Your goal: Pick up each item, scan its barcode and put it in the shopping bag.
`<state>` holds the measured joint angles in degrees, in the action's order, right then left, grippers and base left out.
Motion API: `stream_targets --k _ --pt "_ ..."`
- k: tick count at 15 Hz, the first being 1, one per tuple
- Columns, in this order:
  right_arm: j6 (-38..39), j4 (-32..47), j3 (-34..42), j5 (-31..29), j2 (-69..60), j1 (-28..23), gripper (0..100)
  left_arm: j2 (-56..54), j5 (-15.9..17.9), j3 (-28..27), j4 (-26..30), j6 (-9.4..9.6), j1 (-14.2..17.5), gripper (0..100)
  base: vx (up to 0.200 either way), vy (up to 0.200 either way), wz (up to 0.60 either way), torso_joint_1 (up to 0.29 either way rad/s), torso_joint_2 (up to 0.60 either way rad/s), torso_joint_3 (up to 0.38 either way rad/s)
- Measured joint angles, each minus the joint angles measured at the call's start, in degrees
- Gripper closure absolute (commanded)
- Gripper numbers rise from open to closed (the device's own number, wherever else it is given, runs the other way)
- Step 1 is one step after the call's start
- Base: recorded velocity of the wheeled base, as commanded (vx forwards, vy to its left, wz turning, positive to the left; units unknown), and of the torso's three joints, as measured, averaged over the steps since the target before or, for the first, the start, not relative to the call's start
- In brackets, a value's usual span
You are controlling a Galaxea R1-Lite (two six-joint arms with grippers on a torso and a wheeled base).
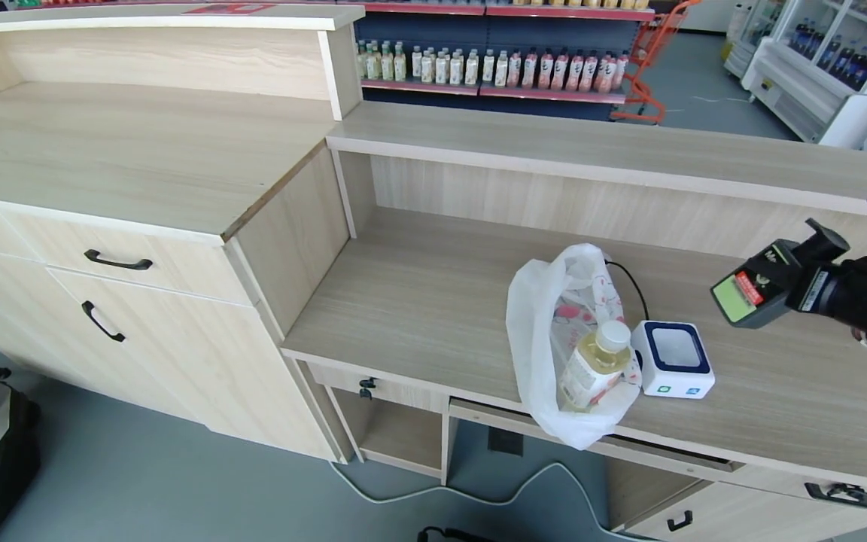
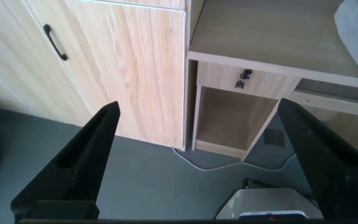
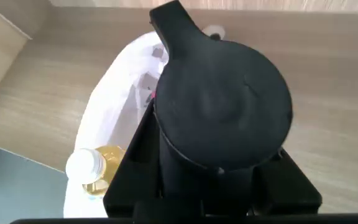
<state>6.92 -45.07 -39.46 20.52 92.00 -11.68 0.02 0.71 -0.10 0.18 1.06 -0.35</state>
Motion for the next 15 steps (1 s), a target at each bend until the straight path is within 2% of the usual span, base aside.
stream_targets --k 2,4,11,15 --pt "6.89 1.48 -1.50 5.78 4.63 -0.06 100 0.00 0.00 0.00 0.00 0.00 0.00 0 0.000 0.000 0.00 0.000 0.00 0.000" --pt "7.36 1.63 -3.01 8.46 8.57 -0.22 100 0.00 0.00 0.00 0.00 0.00 0.00 0 0.000 0.000 0.00 0.000 0.00 0.000" --pt "-0.41 1.48 -8.74 8.52 17.98 0.22 100 0.00 0.00 0.00 0.00 0.00 0.00 0 0.000 0.000 0.00 0.000 0.00 0.000" --pt "-2.26 1.23 -12.41 8.52 21.89 0.46 100 0.00 0.00 0.00 0.00 0.00 0.00 0 0.000 0.000 0.00 0.000 0.00 0.000"
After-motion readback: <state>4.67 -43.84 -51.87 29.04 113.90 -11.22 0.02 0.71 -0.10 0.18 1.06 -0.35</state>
